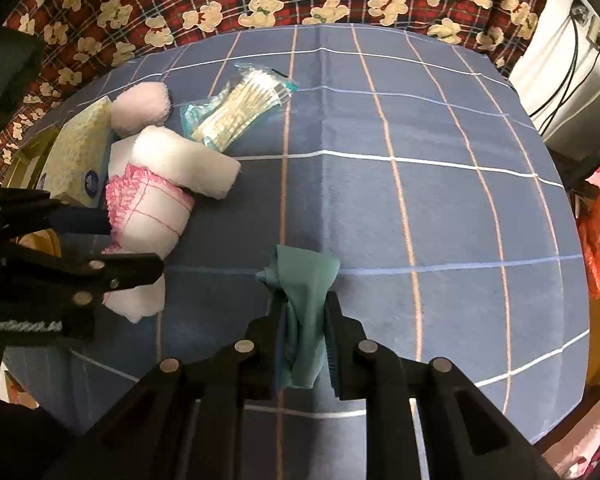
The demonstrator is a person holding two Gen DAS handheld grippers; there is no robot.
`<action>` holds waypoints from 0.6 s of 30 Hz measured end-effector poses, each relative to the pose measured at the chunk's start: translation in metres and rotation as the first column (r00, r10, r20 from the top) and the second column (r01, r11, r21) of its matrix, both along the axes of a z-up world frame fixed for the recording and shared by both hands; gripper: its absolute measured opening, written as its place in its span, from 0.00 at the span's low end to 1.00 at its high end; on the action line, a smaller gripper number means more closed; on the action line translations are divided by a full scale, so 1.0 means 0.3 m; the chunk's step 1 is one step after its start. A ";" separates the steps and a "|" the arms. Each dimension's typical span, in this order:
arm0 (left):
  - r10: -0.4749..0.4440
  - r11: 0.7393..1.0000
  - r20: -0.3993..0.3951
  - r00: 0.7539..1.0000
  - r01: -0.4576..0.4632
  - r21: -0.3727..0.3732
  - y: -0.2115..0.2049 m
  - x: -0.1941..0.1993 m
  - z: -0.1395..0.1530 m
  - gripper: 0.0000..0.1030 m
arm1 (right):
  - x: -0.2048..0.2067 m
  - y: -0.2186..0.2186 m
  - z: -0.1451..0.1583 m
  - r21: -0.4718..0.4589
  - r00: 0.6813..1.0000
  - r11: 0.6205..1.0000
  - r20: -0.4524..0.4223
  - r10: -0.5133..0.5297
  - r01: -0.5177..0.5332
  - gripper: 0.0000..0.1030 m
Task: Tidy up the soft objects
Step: 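Grasp the teal cloth with the right gripper while the left grasps the pink-edged white towel, then carry the teal cloth and pink-edged towel over the white tray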
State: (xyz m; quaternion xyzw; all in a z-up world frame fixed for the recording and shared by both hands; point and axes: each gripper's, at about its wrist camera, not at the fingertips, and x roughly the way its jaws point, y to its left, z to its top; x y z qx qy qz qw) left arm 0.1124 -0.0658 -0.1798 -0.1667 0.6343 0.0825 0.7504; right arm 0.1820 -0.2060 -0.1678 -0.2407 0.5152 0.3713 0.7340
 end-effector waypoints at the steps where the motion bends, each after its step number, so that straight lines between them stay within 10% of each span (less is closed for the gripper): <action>1: 0.001 1.000 -0.004 1.000 -0.001 0.001 -0.003 0.004 -0.006 0.61 | 0.002 -0.008 0.003 -0.001 1.000 1.000 0.003 -0.004 0.004 0.19; 10: 0.022 1.000 -0.011 1.000 -0.022 -0.015 -0.012 0.020 -0.064 0.34 | 0.005 -0.041 0.032 -0.001 0.999 1.000 0.024 -0.021 0.021 0.19; 18: -0.035 0.999 0.053 0.998 0.035 -0.001 -0.059 0.000 0.031 0.31 | 0.012 -0.040 0.078 0.034 0.998 0.999 0.042 -0.036 0.035 0.19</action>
